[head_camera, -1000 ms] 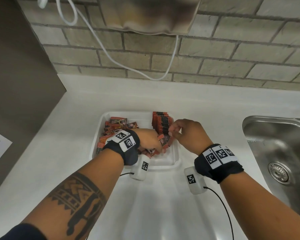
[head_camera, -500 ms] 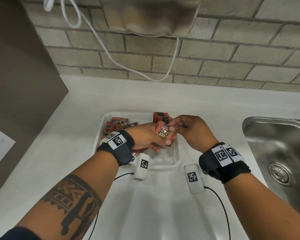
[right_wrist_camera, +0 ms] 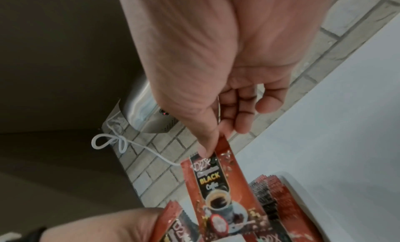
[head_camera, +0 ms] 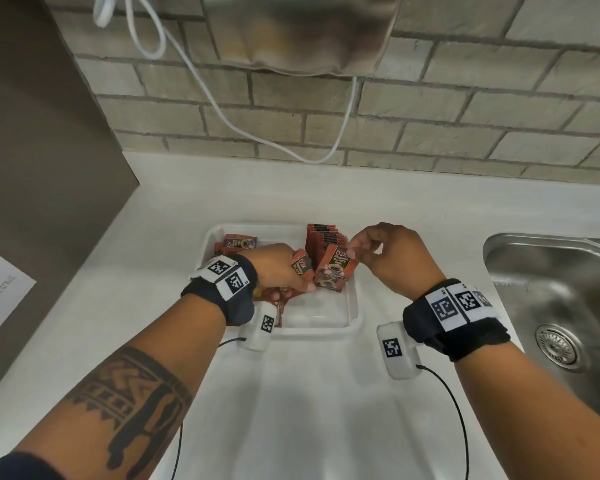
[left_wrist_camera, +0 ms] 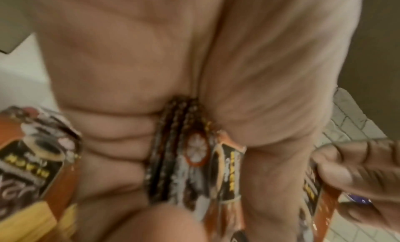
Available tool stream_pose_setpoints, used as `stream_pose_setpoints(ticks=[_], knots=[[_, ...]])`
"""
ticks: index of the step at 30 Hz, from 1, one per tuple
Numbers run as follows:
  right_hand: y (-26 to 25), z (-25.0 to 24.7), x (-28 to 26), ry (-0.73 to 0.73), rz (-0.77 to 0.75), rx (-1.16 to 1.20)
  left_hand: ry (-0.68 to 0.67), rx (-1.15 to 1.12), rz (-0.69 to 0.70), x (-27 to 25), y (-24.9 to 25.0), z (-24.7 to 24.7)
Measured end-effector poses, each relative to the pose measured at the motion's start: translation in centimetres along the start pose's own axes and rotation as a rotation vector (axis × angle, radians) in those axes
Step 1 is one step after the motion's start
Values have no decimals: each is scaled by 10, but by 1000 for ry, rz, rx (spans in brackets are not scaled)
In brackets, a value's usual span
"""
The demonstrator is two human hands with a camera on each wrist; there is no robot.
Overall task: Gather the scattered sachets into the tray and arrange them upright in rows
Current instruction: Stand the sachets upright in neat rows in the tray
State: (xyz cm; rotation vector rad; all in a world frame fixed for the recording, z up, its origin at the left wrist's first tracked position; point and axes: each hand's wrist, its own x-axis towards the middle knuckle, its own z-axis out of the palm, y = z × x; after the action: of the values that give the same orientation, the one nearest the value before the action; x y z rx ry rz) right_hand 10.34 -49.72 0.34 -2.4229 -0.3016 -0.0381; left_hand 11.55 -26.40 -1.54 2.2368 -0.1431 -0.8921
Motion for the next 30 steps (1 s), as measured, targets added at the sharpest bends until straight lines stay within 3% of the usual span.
stream_pose_setpoints(ticks=[3,6,14,30], knots=[[9,10,-3,16,10,-75,-15,96,-118,2,-1,-5],[14,23,-5,11,-1,-115,-56,201,-127,6,4,2],[13,43,3,-65,48,-198,-228,180,-145,30,19,34],[16,47,9,-157,90,-216,-206,181,-180,44,15,40]])
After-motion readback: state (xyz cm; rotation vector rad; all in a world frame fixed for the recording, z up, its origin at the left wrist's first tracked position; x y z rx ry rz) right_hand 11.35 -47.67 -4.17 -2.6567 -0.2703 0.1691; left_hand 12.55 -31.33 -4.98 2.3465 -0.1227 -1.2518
